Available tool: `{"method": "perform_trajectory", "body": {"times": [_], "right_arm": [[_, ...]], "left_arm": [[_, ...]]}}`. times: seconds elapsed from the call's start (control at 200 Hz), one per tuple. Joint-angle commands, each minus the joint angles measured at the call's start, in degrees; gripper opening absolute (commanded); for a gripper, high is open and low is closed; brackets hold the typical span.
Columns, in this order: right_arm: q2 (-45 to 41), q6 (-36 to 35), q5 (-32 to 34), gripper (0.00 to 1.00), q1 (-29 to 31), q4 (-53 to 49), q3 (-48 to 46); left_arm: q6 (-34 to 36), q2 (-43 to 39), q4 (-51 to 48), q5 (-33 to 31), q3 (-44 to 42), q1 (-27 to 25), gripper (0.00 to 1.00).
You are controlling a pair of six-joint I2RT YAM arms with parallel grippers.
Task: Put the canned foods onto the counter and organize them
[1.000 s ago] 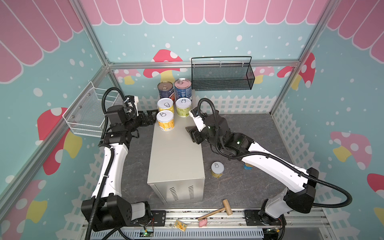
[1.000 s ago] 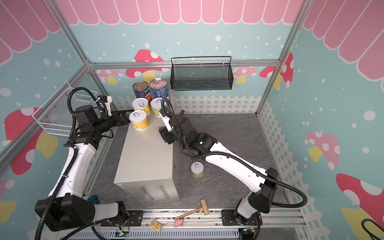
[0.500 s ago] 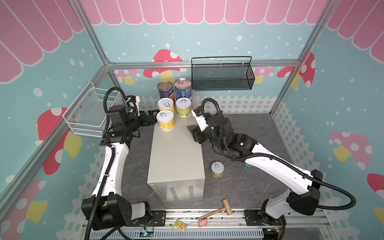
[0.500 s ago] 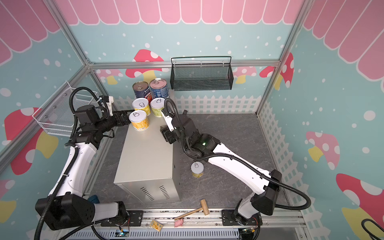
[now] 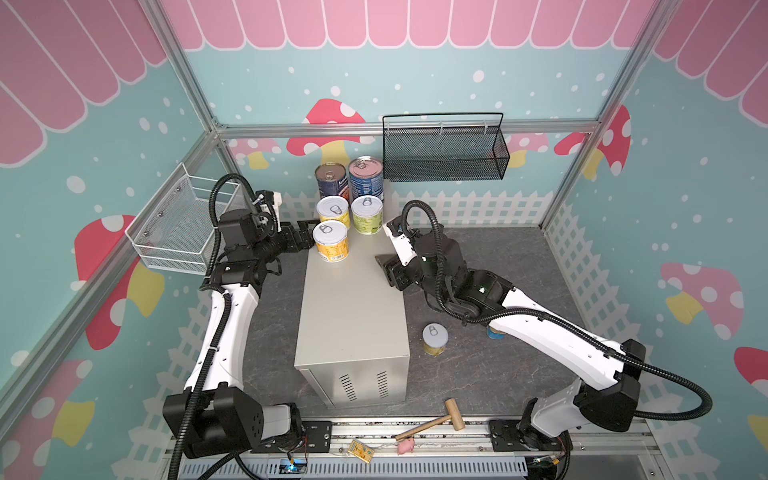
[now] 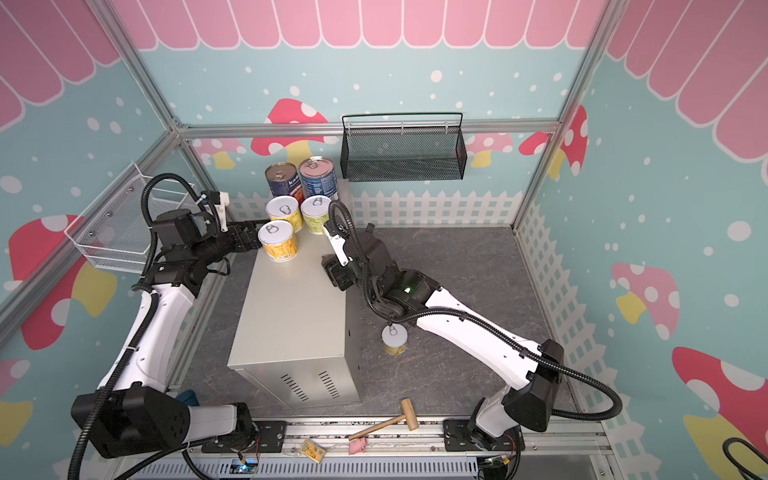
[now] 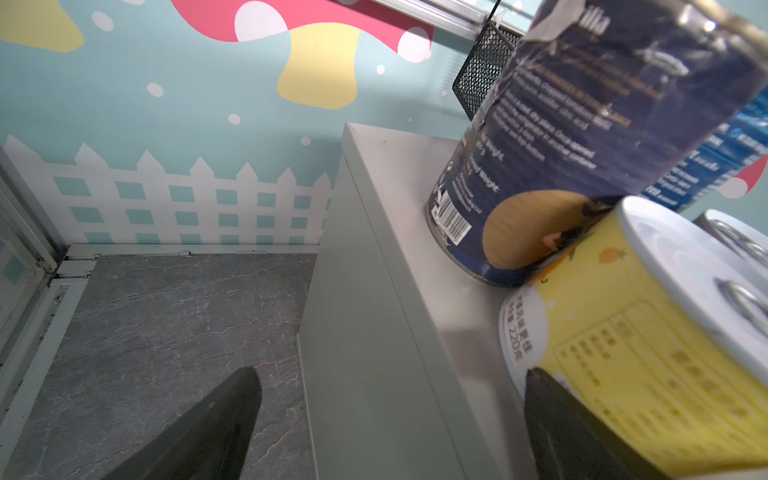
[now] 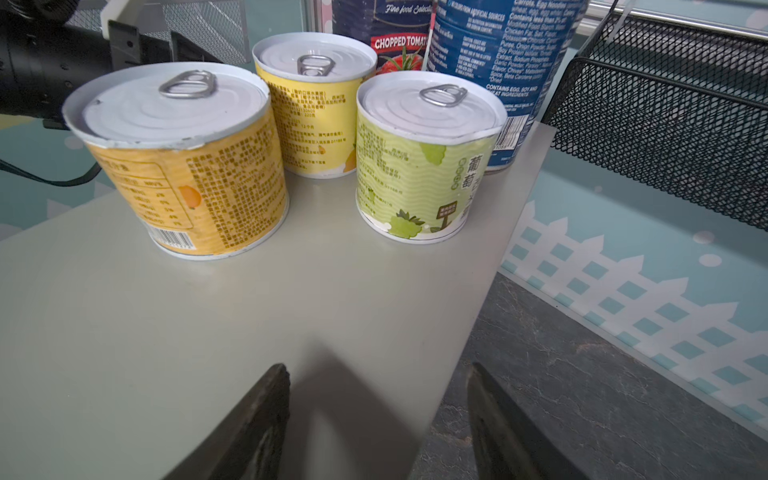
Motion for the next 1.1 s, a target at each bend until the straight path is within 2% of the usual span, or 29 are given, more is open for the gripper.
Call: {"method": "perform_trajectory", "body": {"times": [0.0,0.23,0.53,0.875,1.091], "right_arm": [[-2.0,0.2,0.7,0.69,0.4,1.2,-0.6],[-2.0,0.2,0.8,0.69,0.4,1.2,-0.7],[-2.4,0.7,0.7,0.69,0.4,1.1,-1.2],[-2.2,0.5,0.8,0.69,0.4,1.0,-0.6],[-2.3,0.4,1.0,0.69,0.4,0.8,-0.6]], "left_arm": [[1.2,0.6,-0.7,0.2,1.4,-0.5,0.99],[1.0,0.0,-0.9,-1.5,1.1,-0.5,0.99],[-0.4,-4.3,-2.8,-9.0,-0.8,-0.4,0.99],[-1.8,-12.9,-4.9,-9.9,-7.5,-1.1,0.99],[-1.0,-14.7,-7.4,-11.5,-9.0,-3.3,0.99]]}}
